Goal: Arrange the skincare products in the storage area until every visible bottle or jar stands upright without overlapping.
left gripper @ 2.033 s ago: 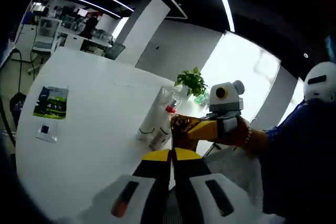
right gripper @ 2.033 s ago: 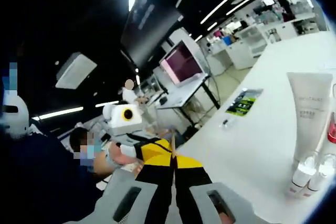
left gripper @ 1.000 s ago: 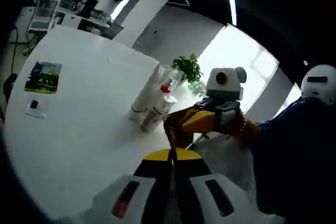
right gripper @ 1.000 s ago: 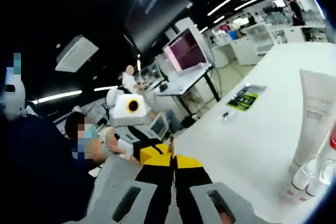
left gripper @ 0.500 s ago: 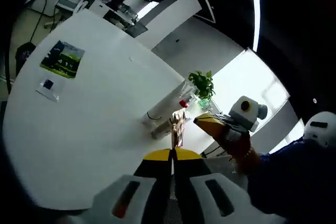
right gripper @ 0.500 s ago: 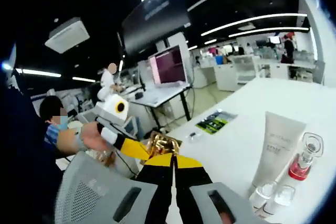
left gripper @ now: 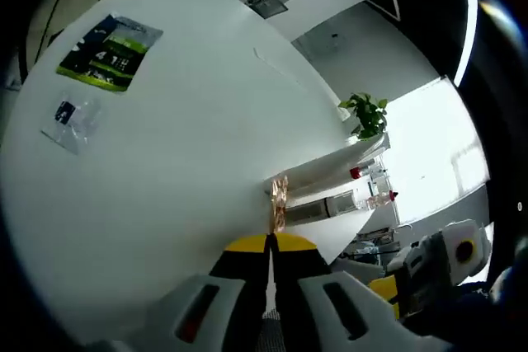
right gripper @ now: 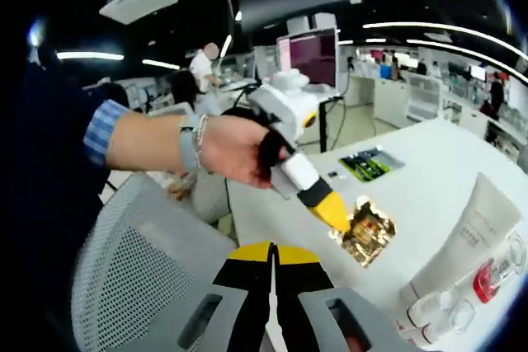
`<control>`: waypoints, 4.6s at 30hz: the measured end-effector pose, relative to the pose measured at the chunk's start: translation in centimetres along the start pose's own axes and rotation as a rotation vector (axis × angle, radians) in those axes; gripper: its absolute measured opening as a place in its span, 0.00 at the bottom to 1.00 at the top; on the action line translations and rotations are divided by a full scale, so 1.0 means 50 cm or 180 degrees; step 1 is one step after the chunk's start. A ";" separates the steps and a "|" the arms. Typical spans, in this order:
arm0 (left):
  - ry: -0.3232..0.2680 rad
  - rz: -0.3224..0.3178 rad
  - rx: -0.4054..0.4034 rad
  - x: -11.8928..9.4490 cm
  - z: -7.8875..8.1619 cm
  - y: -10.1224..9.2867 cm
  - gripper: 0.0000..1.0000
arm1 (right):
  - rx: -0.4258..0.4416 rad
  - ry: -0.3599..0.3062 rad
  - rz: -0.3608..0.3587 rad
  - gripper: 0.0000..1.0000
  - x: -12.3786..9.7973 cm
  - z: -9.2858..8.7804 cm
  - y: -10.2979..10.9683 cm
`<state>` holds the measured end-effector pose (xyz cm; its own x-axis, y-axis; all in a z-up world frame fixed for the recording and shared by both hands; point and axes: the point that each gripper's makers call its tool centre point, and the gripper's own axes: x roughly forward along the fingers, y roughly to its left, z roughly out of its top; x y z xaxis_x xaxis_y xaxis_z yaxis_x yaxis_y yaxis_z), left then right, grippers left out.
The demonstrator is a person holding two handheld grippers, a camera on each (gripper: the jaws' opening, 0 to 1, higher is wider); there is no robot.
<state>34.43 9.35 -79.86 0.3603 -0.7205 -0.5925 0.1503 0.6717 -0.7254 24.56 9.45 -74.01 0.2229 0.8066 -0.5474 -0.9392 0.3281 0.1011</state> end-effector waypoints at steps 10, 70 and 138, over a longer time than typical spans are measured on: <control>0.0143 0.0149 -0.0007 0.098 0.025 0.029 0.00 | -0.0367 0.0129 -0.0036 0.00 -0.006 -0.007 -0.001; -0.0317 0.2358 0.1016 -0.112 0.192 0.377 0.65 | -0.0434 0.0411 -0.0156 0.00 0.002 -0.046 -0.026; -0.0902 -0.0448 0.1708 -0.142 -0.019 -0.124 0.04 | 0.1845 -0.1079 -0.0071 0.00 -0.066 0.077 -0.102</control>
<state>30.04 10.15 -71.50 0.5228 -0.7840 -0.3347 0.6293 0.6197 -0.4690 29.64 7.00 -69.52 0.3992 0.8753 -0.2731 -0.6624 0.4812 0.5742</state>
